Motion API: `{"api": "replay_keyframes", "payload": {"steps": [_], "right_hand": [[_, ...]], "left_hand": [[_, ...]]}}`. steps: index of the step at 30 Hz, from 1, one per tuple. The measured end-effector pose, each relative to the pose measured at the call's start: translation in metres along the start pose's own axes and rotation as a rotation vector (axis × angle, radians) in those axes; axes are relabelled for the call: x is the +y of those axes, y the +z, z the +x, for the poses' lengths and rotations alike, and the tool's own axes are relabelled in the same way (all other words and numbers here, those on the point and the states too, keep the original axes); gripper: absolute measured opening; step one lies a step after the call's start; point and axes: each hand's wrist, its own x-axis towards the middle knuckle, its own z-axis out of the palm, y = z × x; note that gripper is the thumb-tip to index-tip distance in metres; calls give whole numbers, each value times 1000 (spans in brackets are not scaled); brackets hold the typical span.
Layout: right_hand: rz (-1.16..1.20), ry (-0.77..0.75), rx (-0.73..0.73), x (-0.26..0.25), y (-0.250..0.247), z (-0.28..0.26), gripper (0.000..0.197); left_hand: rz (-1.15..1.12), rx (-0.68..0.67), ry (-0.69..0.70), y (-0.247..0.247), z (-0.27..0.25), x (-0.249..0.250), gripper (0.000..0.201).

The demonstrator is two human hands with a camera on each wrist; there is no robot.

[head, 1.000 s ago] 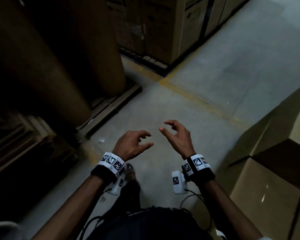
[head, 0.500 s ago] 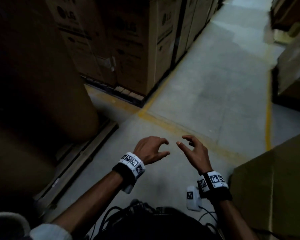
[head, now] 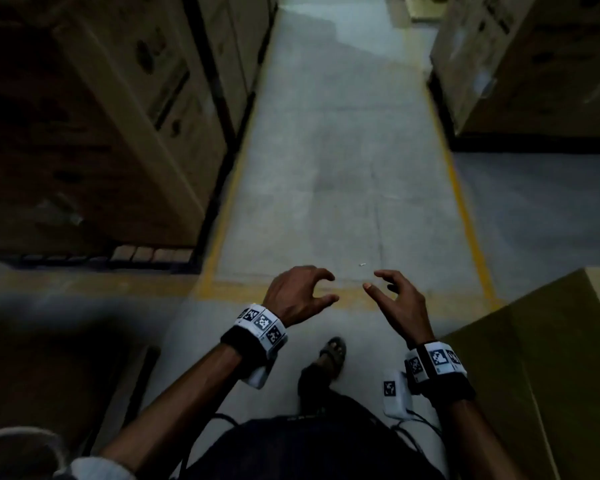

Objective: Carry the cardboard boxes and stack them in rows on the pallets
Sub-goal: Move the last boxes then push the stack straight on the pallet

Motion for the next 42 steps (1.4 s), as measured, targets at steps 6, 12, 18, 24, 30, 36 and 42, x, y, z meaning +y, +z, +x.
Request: {"api": "replay_keyframes", "payload": {"steps": [6,12,18,24,30,36,42], "right_hand": [[-12,36,124,-13,-72,158,36],[24,132,302,-8,-149,293,35],[60,250,480,19,-235,424,34],[91,406,722,44,-339,542,30],[111,575,913,70,-432,621,27],[116,674,1030,130,-529,688,30],[193,713,1202,225,-652,741,30]], "left_hand": [[42,-46,158,-40,211,38,50],[24,-127,305,-43,401,99,46],[41,-220,488,-30,595,162,47],[70,-312,717,-26,789,253,48],[109,-448,928,-13,932,365,46],[210,-520,1151,33,1050,495,51],[219,-583,1231,104,1156,646,55]]}}
